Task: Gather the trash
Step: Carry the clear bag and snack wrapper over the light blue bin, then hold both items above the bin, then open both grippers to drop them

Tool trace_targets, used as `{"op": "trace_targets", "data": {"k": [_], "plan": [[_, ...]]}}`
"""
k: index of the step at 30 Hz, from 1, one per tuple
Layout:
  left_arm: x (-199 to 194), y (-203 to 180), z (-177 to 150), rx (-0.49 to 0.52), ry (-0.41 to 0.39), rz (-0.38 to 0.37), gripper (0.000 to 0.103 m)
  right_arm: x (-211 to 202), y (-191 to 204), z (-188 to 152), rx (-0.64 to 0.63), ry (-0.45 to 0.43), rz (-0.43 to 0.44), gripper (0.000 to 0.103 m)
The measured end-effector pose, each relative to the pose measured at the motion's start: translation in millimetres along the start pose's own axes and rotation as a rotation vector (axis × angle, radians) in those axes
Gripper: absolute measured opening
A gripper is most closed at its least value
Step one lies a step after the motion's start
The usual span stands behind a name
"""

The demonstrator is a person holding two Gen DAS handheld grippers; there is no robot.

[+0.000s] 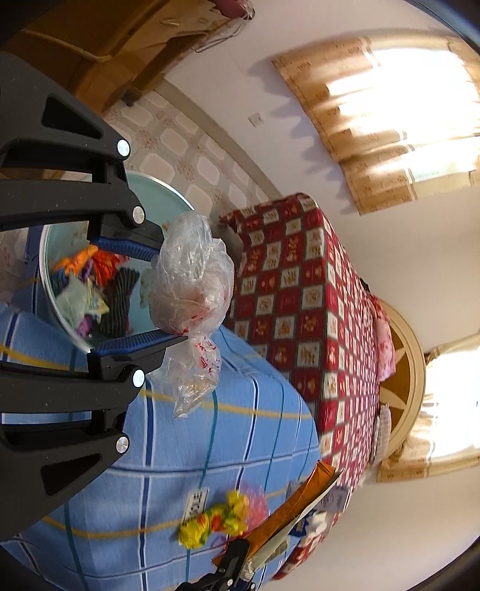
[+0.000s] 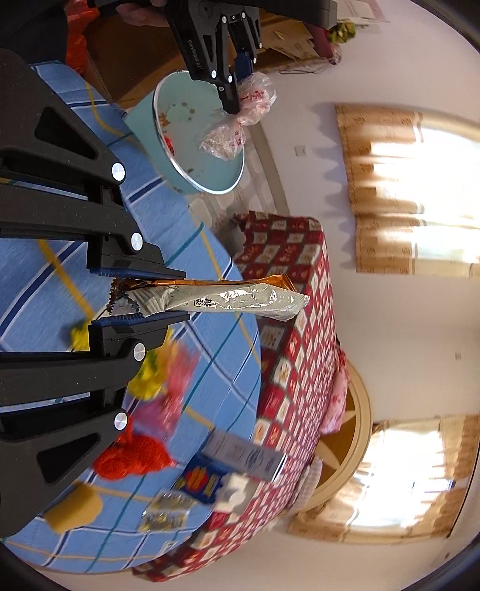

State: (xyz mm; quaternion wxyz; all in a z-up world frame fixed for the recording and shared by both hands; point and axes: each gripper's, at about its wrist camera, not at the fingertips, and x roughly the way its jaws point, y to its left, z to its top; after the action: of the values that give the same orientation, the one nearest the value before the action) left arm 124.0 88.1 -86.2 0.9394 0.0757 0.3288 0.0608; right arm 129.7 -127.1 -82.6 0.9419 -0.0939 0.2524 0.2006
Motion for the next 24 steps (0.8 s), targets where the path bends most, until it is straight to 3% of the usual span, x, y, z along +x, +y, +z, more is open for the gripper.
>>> {"op": "trace_targets", "data": {"k": [24], "plan": [[11.2, 69.6, -22.3, -0.068, 0.043, 0.131, 0.037, 60.4, 68.2, 32.5, -0.146, 0.046, 0.111, 0.016]]}}
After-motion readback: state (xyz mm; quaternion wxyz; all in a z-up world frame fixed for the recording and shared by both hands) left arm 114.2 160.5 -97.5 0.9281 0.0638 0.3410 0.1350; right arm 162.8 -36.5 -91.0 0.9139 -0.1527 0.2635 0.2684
